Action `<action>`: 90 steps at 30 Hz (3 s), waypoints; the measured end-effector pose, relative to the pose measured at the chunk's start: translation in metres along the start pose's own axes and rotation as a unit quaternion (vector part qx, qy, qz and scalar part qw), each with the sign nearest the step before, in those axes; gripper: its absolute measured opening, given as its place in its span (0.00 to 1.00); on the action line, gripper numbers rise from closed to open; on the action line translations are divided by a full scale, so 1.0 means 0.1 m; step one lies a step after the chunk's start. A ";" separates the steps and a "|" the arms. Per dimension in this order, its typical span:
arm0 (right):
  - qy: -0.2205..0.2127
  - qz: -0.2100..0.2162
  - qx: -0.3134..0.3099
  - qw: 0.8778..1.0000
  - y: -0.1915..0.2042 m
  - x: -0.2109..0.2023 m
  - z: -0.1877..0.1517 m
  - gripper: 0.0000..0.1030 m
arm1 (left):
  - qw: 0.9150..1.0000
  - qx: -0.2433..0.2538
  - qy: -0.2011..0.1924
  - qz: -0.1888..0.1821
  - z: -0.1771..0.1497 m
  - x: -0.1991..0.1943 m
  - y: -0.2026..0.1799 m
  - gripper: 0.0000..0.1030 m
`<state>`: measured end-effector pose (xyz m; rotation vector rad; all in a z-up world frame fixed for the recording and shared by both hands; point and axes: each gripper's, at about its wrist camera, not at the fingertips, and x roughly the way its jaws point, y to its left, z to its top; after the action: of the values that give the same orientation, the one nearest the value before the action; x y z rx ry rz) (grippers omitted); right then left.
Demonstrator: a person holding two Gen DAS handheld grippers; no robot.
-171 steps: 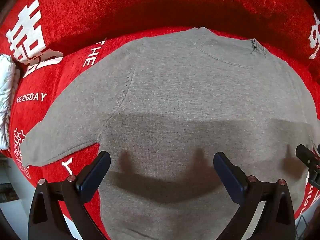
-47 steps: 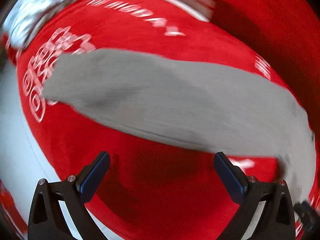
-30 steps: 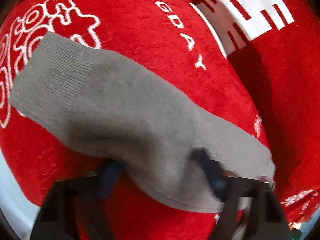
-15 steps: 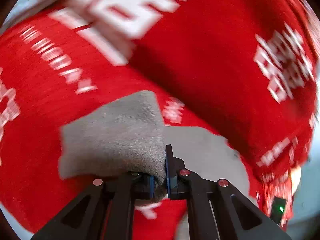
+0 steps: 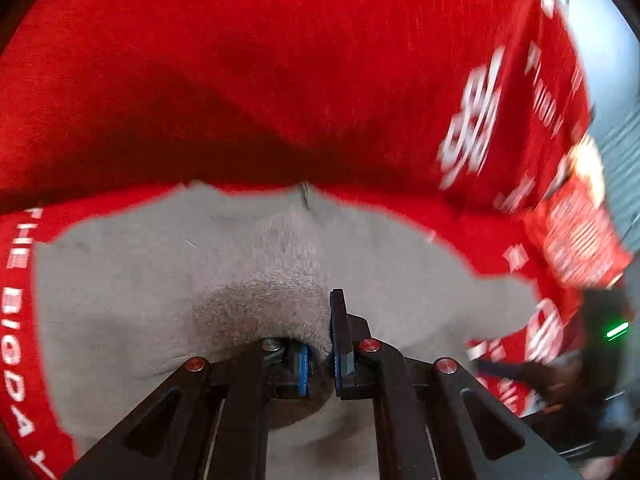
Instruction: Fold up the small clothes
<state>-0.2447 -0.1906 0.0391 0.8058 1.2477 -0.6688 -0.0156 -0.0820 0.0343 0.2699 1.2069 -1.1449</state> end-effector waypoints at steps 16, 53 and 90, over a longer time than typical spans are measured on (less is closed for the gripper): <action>-0.059 -0.005 -0.149 0.987 0.73 -0.12 0.10 1.00 | 0.988 -0.001 -0.004 0.154 -0.14 -0.54 0.36 0.88; 0.101 0.424 0.244 0.867 1.59 0.99 -0.32 0.74 | 0.968 -0.155 0.097 0.174 0.07 -0.29 2.32 0.88; -0.036 0.246 0.266 0.932 -0.07 0.30 0.31 0.07 | 0.976 -0.093 0.073 0.182 -0.21 -0.56 1.97 0.07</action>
<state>-0.2276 -0.2206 0.0126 1.4694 0.7459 -0.6180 0.1354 0.0532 -0.0034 0.4186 1.3194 -0.7001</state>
